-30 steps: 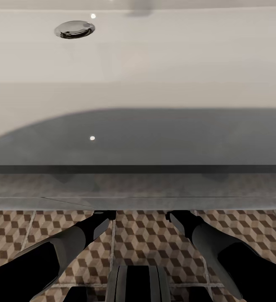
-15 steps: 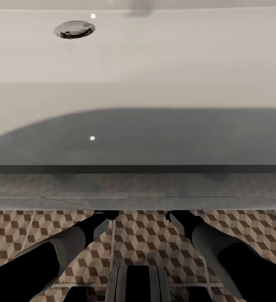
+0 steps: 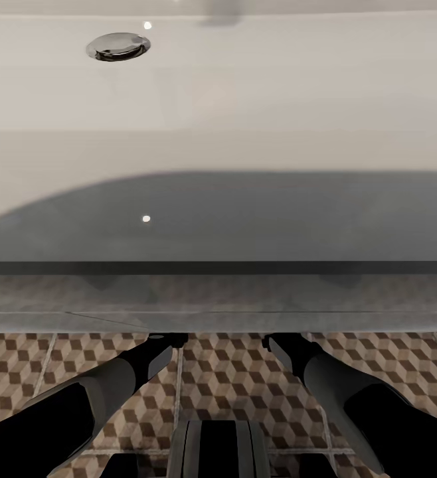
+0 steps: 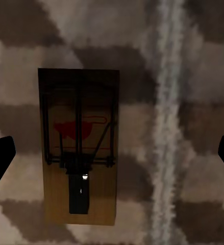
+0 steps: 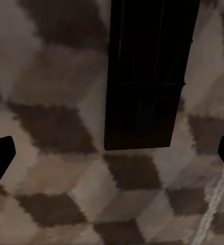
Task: Take the four mousetraps from the cabinet in the bathroom and place them on the bathroom floor. Make sure all four end up on the same floor surface, and ensure that at least two of them are either under or directly next to the same bathroom sink.
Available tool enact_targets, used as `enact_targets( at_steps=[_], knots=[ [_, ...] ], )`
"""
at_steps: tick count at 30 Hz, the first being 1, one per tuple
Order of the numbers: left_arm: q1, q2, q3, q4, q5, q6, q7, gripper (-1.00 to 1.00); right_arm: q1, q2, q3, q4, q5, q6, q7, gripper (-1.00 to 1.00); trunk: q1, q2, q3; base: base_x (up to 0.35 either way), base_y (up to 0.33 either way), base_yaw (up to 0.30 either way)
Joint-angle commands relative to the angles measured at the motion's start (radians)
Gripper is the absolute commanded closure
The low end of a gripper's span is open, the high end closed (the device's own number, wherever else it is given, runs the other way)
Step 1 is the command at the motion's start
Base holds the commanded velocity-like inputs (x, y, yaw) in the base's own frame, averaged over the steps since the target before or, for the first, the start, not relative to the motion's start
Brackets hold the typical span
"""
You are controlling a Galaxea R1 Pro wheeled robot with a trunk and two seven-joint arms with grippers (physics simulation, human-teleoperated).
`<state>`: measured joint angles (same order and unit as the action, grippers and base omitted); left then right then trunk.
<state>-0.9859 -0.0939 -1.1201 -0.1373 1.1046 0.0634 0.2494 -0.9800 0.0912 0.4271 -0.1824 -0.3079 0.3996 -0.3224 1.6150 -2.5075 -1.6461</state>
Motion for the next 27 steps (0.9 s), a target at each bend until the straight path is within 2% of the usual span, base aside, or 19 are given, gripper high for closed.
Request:
enact_targets(
  at_steps=[1, 27],
  knots=[
    [0.000, 0.000, -0.007, -0.002, 0.004, 0.004, 0.007, -1.00, 0.000, 0.000, 0.009, -0.002, -0.010, 0.005, -0.006, -1.00, 0.000, 0.000, -0.001, 0.000, 0.000, 0.000],
    [0.000, 0.005, -0.006, -0.007, 0.004, -0.040, 0.007, -1.00, 0.000, -0.001, 0.009, -0.002, -0.010, 0.005, -0.006, -1.00, 0.000, 0.000, -0.001, -0.012, 0.000, 0.000]
  ],
)
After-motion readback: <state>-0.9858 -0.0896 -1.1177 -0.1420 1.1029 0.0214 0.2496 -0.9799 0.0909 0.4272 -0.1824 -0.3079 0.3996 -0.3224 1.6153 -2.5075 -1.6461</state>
